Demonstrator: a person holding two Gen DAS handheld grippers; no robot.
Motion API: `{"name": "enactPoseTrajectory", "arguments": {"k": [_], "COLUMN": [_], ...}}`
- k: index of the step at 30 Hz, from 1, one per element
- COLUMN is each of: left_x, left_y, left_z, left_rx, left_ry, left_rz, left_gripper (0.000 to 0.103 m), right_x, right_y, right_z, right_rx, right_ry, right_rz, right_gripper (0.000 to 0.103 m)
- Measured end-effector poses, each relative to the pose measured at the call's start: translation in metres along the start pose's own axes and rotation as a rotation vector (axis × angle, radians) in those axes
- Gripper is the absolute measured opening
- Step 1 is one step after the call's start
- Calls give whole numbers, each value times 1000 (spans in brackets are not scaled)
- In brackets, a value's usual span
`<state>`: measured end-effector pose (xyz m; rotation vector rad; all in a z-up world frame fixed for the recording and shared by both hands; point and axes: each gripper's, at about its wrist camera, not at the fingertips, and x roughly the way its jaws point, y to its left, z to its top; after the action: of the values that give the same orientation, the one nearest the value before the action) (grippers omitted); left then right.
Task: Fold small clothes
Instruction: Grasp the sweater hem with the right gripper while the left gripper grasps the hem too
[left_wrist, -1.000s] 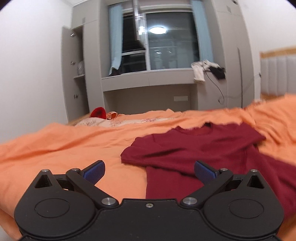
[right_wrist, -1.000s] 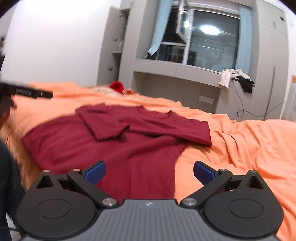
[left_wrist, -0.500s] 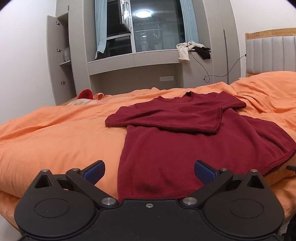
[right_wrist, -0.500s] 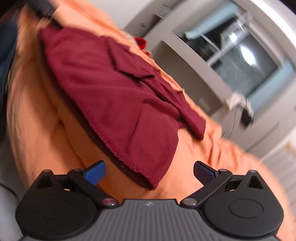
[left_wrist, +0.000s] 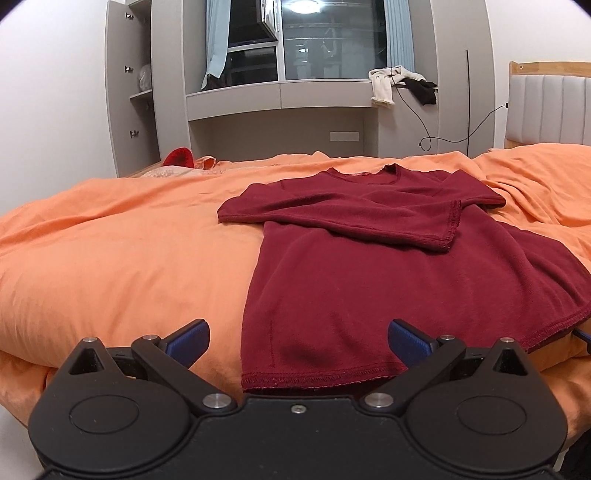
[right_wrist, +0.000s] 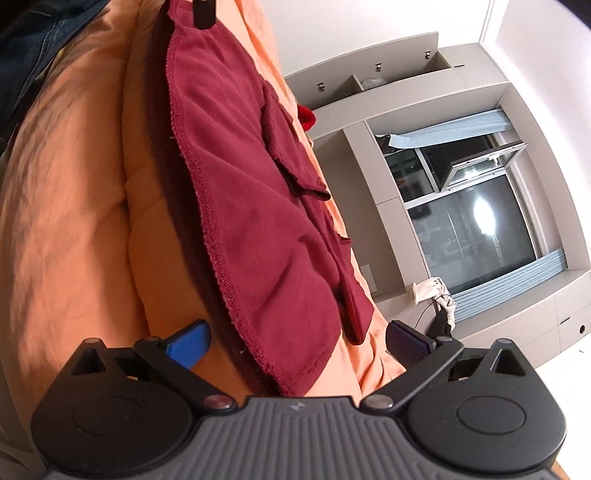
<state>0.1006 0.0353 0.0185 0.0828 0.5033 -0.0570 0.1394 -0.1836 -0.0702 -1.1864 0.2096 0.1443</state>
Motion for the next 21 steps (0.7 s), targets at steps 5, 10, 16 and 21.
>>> {"name": "enactPoseTrajectory", "arguments": {"k": [5, 10, 16, 21], "left_x": [2, 2, 1, -2], "left_y": [1, 2, 3, 1], "left_z": [1, 1, 0, -1], "left_rx": [-11, -15, -20, -1], "left_ry": [8, 11, 10, -5], "left_rz": [-3, 1, 3, -7], "left_gripper": [102, 102, 102, 102], "right_x": [0, -3, -4, -10], "right_y": [5, 12, 9, -2], "right_z": [-1, 1, 2, 6], "right_rx": [-13, -37, -15, 53], "right_ry": [-15, -21, -32, -53], "right_rz": [13, 61, 122, 120], "right_gripper": [85, 62, 18, 11]}}
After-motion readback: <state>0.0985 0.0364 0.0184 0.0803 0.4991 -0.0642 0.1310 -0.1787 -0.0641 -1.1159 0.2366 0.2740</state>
